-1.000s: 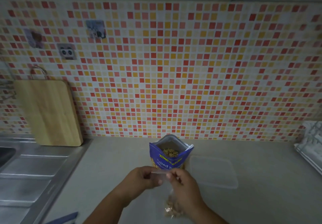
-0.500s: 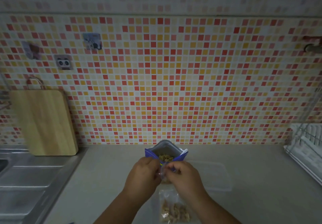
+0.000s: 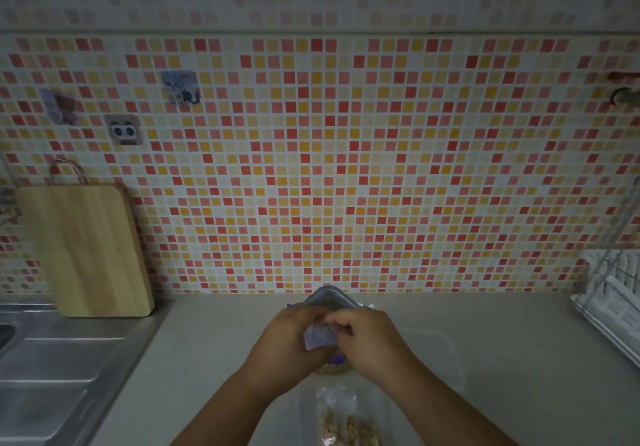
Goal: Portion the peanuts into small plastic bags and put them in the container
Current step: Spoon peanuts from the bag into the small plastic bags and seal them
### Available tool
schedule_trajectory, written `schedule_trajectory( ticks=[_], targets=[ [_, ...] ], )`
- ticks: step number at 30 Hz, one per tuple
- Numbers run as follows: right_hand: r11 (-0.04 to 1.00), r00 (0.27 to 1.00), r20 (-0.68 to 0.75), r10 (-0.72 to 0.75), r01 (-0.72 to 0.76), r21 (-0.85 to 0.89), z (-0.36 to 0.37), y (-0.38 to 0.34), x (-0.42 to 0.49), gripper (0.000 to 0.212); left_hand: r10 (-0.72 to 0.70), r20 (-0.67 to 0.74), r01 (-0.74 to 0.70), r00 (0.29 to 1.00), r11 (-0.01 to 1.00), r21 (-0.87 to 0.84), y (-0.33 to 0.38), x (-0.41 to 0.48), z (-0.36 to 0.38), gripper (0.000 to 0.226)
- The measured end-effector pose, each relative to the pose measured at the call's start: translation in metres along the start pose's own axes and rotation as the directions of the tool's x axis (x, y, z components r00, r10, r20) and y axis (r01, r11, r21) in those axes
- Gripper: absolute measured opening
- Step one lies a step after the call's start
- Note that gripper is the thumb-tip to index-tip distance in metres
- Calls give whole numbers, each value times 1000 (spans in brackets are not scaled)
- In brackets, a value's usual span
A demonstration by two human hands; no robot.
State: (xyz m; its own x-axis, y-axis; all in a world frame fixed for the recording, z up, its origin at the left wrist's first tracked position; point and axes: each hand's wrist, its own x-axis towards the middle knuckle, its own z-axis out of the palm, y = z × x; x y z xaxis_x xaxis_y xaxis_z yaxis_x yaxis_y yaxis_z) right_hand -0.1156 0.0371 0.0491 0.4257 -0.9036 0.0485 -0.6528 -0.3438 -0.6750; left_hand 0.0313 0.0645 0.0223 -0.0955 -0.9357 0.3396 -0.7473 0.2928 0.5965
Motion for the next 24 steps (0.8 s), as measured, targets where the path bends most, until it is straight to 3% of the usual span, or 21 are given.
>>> schedule_trajectory(
  ticks=[3,8,14,15,17,20,24],
  targets=[
    [997,997,-79,-21,27,68,-1,2,5,30,-74,9,74,997,997,-31,-6,1,-2,47],
    [998,1000,-13,-12,13,68,-1,-2,15,30,-109,18,109,994,994,11,-14,2,-1,57],
    [994,997,-78,-28,36,104,-1,1,23,30,-132,0,132,991,991,-27,-25,2,-5,44],
    [997,993,-114,-22,31,75,-3,5,26,29,-131,1,131,991,991,-34,-27,2,-7,42],
    [989,990,-138,-9,-12,-150,-6,16,38,27,-124,1,124,992,991,-43,-31,2,-9,35],
    [824,991,8,134,-107,-556,-7,25,54,29,-103,1,103,995,992,-74,-29,4,-14,21],
    [757,935,73,348,-235,-610,-4,19,69,44,-83,-15,81,996,991,-109,-27,9,-17,22]
  ],
)
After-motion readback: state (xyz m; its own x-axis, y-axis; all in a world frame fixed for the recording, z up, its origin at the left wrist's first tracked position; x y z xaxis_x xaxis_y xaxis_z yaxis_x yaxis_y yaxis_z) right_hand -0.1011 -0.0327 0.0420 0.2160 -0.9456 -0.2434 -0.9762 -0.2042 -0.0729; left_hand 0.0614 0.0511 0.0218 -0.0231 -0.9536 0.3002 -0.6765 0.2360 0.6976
